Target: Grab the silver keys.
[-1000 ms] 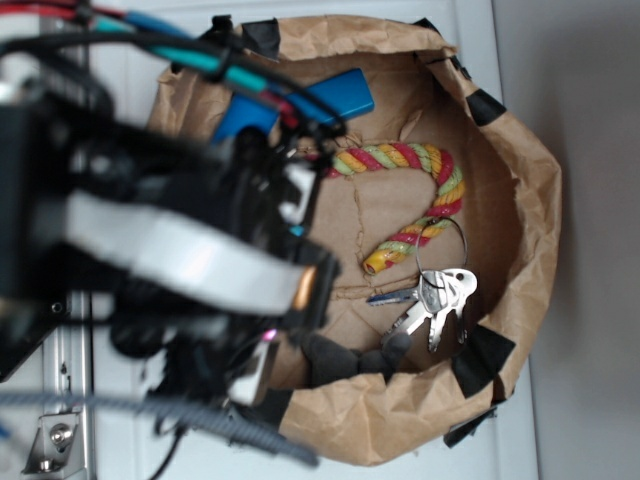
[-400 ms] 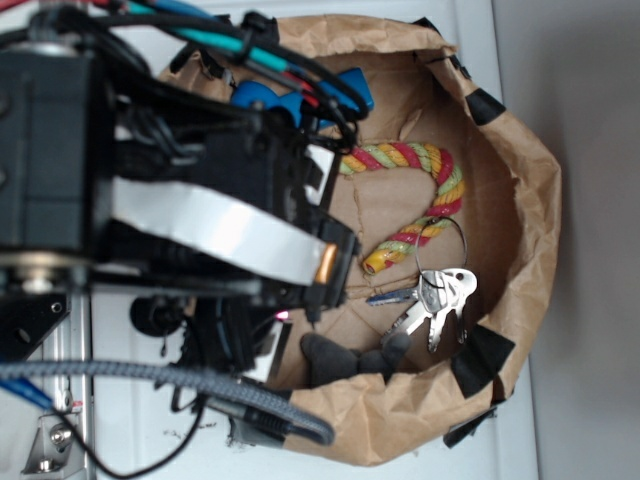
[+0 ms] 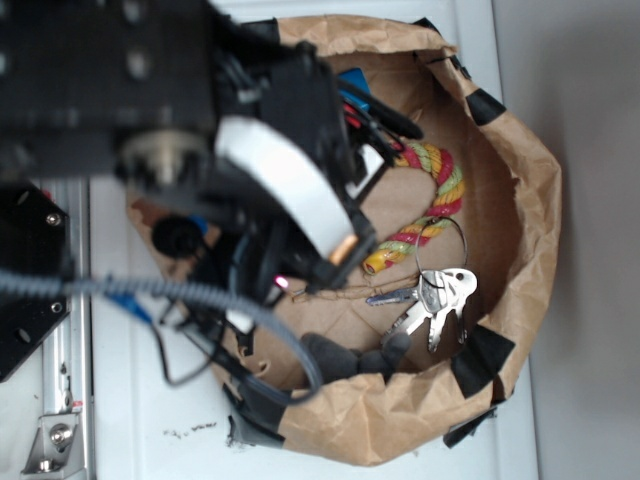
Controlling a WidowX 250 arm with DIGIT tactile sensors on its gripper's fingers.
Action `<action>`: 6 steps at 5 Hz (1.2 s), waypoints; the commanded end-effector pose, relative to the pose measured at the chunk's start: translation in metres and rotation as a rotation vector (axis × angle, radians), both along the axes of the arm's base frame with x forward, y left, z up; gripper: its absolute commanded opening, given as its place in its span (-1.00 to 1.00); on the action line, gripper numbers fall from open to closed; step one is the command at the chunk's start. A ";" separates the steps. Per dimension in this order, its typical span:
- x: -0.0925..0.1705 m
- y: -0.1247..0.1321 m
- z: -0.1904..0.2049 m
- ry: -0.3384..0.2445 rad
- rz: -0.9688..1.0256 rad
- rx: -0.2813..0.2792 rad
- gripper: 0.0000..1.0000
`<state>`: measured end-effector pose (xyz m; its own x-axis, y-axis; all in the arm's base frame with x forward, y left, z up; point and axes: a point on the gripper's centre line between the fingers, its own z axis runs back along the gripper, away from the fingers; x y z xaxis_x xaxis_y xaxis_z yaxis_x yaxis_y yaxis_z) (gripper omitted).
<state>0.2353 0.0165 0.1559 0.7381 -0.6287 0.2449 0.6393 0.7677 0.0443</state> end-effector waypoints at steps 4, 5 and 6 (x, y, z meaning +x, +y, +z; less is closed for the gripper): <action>0.040 -0.032 -0.060 -0.153 -0.261 0.135 1.00; 0.055 -0.026 -0.066 -0.144 -0.236 0.151 1.00; 0.055 -0.020 -0.072 -0.148 -0.249 0.177 1.00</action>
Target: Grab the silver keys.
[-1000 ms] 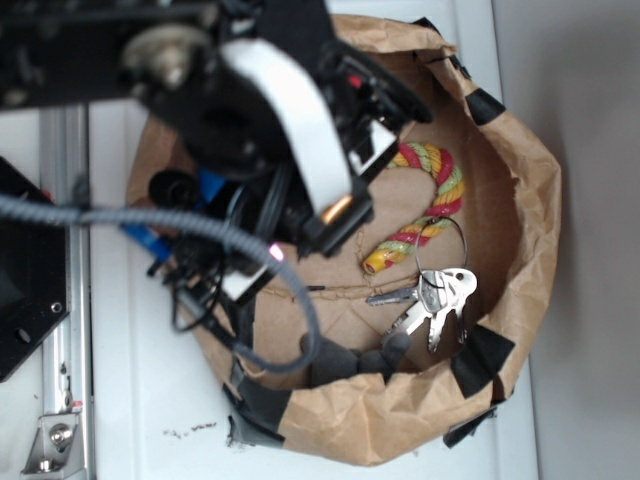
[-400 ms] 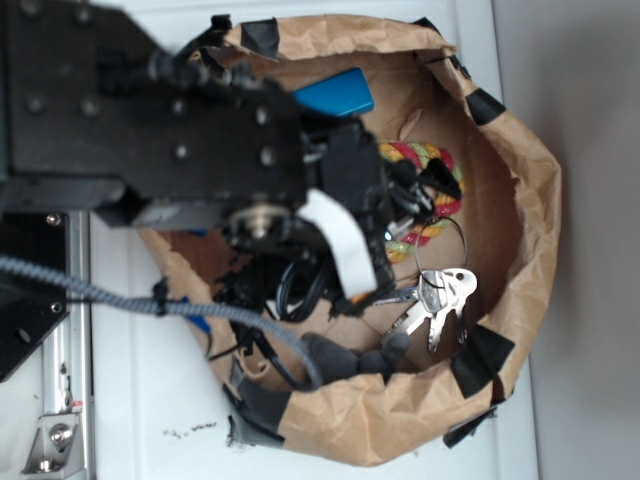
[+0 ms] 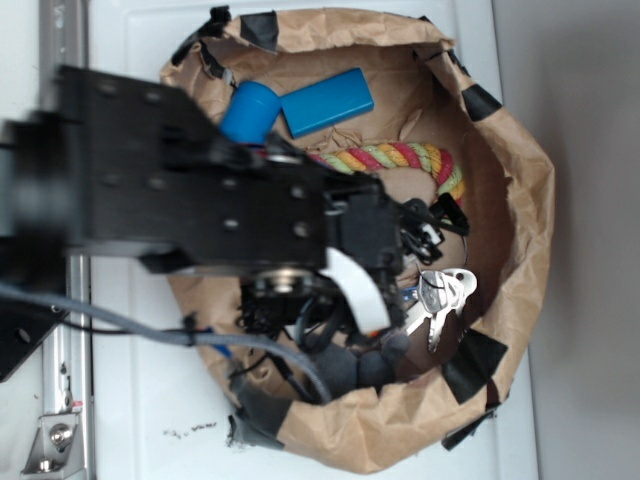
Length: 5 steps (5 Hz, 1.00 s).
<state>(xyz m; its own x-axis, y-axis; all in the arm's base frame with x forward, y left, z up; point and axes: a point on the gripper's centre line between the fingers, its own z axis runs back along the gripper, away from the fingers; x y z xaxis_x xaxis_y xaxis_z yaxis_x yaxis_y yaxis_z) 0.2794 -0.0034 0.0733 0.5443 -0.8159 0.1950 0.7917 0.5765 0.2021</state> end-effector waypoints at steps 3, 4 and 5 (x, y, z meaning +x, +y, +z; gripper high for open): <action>0.020 0.009 0.006 -0.067 -0.006 0.042 1.00; 0.023 0.009 0.004 -0.090 0.017 0.029 1.00; 0.031 0.007 -0.006 -0.103 0.041 0.032 1.00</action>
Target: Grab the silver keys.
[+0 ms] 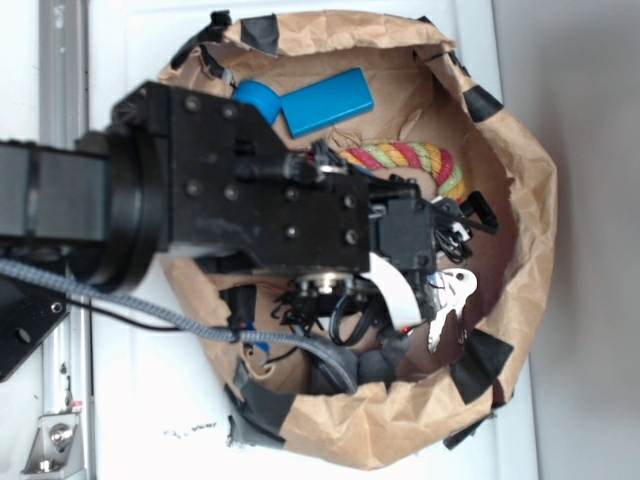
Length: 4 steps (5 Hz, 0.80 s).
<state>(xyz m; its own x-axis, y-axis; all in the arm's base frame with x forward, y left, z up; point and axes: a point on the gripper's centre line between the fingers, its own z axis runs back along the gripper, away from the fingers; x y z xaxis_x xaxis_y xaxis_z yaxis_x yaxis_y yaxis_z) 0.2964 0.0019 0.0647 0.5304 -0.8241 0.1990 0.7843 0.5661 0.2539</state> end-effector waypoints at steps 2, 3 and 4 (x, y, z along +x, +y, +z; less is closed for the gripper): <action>0.014 0.021 -0.013 -0.032 0.061 0.061 1.00; 0.021 0.020 -0.012 -0.034 0.095 0.050 1.00; 0.021 0.020 -0.012 -0.034 0.095 0.050 1.00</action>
